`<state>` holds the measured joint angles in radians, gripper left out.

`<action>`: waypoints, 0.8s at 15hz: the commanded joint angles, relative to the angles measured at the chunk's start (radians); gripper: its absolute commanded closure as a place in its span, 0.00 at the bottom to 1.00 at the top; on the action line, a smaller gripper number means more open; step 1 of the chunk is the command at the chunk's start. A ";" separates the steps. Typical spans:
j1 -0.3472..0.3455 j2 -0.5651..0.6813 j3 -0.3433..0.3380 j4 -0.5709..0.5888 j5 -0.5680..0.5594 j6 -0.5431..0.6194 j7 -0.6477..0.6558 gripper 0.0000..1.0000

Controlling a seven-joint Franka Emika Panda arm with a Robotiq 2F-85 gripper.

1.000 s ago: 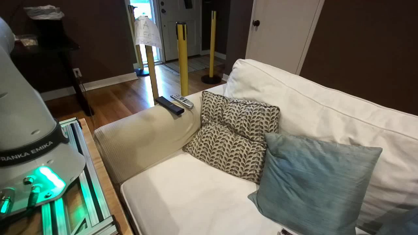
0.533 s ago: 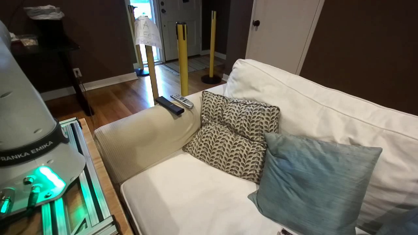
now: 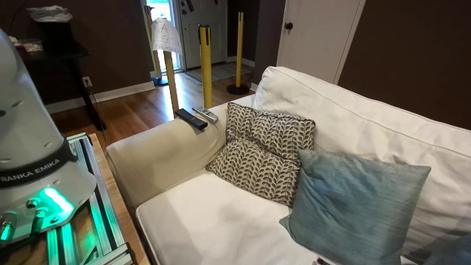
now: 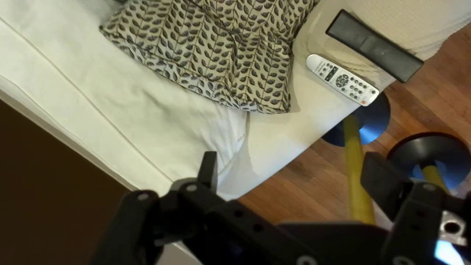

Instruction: Put the remote upright

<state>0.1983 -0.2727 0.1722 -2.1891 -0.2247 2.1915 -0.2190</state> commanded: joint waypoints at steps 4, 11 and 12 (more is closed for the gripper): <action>0.094 0.083 0.026 -0.024 0.070 0.121 -0.259 0.00; 0.117 0.104 0.040 -0.024 0.108 0.119 -0.428 0.00; 0.117 0.104 0.040 -0.025 0.108 0.119 -0.437 0.00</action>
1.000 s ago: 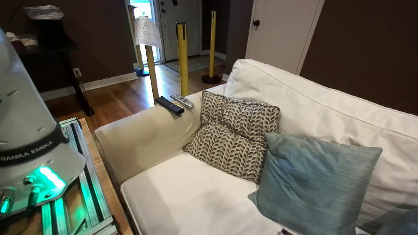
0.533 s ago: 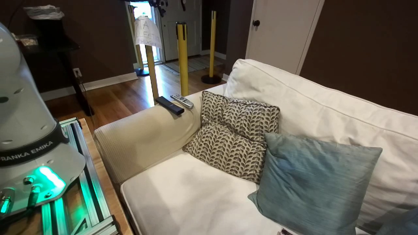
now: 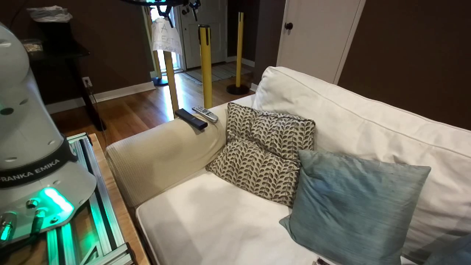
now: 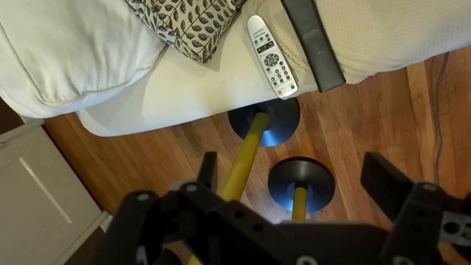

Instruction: Put the remote upright

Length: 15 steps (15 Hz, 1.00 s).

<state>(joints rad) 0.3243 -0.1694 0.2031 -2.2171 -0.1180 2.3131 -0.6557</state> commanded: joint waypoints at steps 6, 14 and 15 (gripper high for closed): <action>-0.009 0.001 0.009 0.002 0.003 -0.003 -0.013 0.00; 0.002 0.079 0.028 0.010 0.013 0.012 -0.063 0.00; 0.003 0.099 0.034 0.011 0.010 0.011 -0.073 0.00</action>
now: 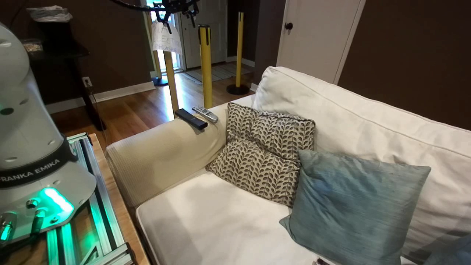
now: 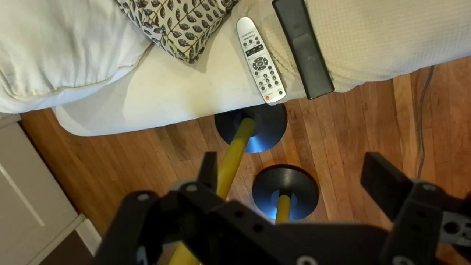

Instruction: Put the remote upright

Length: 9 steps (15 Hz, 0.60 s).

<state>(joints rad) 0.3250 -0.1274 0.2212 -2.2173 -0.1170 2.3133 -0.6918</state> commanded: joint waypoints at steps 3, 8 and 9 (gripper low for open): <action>0.003 0.129 0.040 0.032 -0.007 -0.009 -0.080 0.00; 0.000 0.258 0.083 0.075 -0.020 -0.006 -0.216 0.00; -0.004 0.286 0.088 0.075 -0.032 0.017 -0.241 0.00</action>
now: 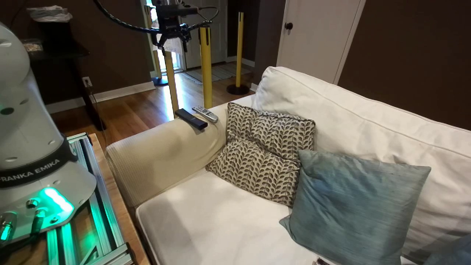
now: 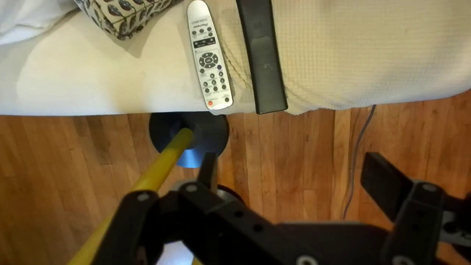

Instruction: Put the remote upright

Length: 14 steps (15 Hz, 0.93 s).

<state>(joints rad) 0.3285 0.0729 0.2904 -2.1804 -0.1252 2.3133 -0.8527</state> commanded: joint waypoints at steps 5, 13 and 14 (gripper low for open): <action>-0.007 0.183 0.026 0.067 -0.087 0.024 -0.098 0.00; 0.003 0.312 0.019 0.097 -0.138 0.065 -0.037 0.00; 0.003 0.337 0.025 0.104 -0.132 0.078 -0.042 0.00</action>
<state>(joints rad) 0.3279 0.3404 0.3069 -2.1106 -0.2321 2.3787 -0.9225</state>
